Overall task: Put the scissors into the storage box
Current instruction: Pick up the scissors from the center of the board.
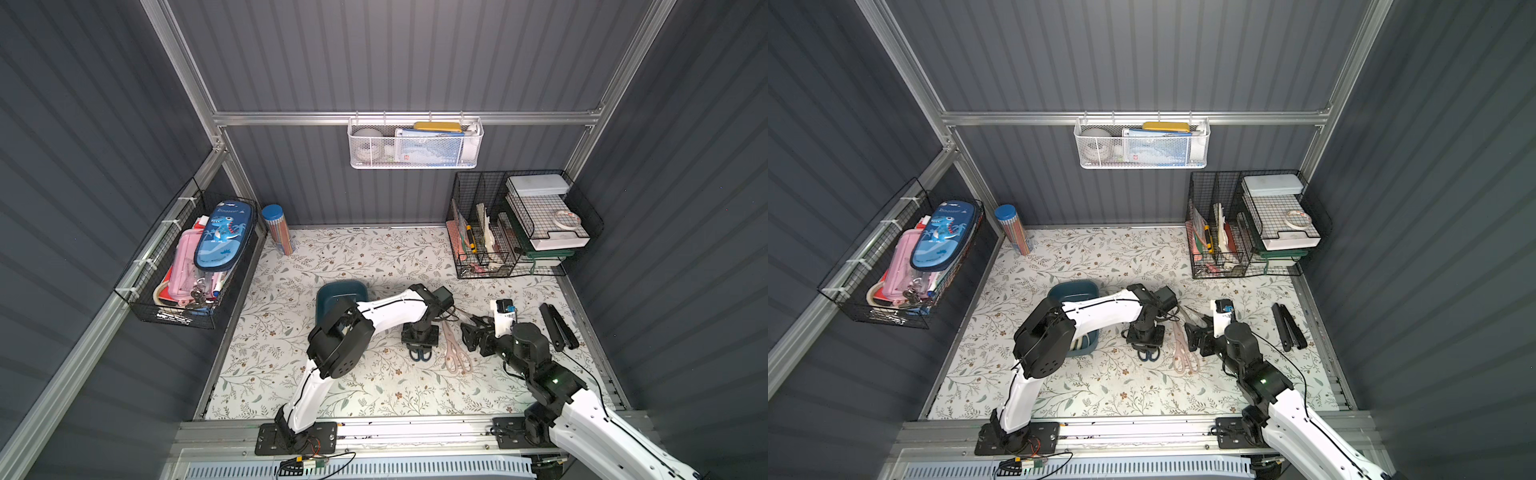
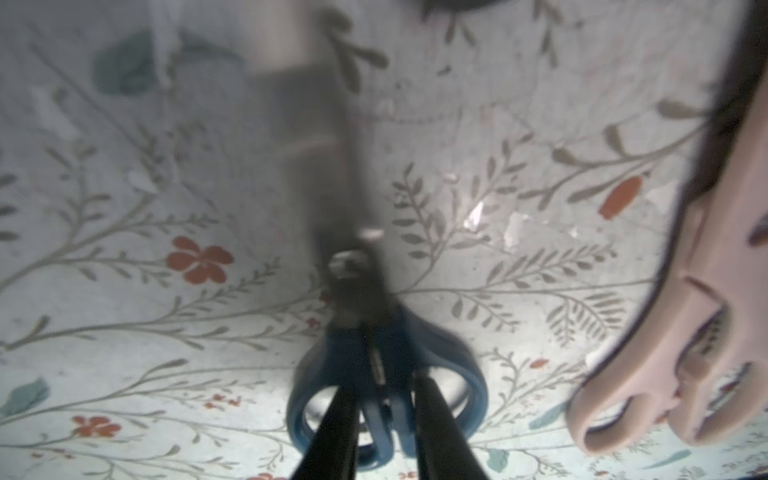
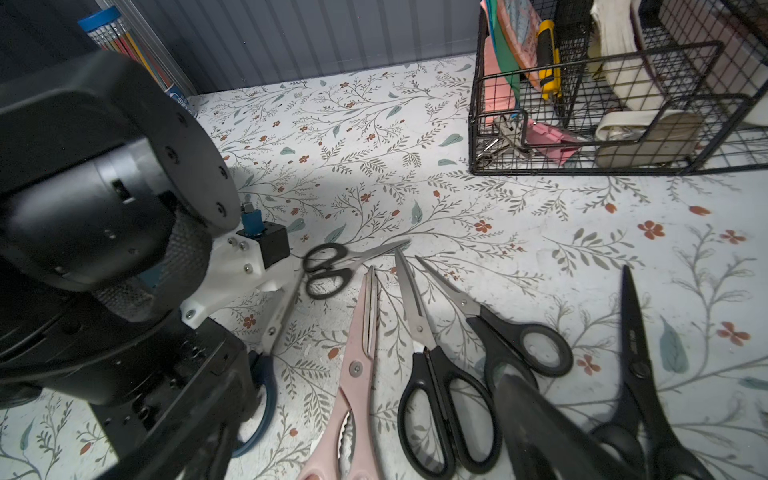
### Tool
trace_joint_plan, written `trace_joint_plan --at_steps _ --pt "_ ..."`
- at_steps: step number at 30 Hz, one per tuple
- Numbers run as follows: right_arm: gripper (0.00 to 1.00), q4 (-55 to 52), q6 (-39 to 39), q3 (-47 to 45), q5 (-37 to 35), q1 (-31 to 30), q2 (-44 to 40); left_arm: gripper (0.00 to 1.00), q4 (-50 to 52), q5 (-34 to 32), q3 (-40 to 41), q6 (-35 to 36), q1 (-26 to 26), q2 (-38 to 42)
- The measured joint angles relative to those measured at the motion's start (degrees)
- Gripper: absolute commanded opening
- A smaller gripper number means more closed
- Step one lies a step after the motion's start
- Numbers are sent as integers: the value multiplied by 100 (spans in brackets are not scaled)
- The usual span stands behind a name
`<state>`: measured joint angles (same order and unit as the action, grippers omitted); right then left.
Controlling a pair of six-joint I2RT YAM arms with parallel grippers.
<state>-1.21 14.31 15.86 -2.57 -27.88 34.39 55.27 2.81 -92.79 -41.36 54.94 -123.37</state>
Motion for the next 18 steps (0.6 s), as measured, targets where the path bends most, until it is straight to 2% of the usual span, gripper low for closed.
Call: trace_joint_plan --at_steps 2,6,9,18 --pt "99 13 0 0 2 0 33 9 2 -46 63 33 -63 44" --pt "99 35 0 0 2 0 81 9 87 -352 157 101 -205 120" --pt "99 37 0 0 4 0 101 1 155 -605 227 122 -249 170" --pt "99 52 -2 0 4 0 219 0 227 -1355 275 284 -260 470"
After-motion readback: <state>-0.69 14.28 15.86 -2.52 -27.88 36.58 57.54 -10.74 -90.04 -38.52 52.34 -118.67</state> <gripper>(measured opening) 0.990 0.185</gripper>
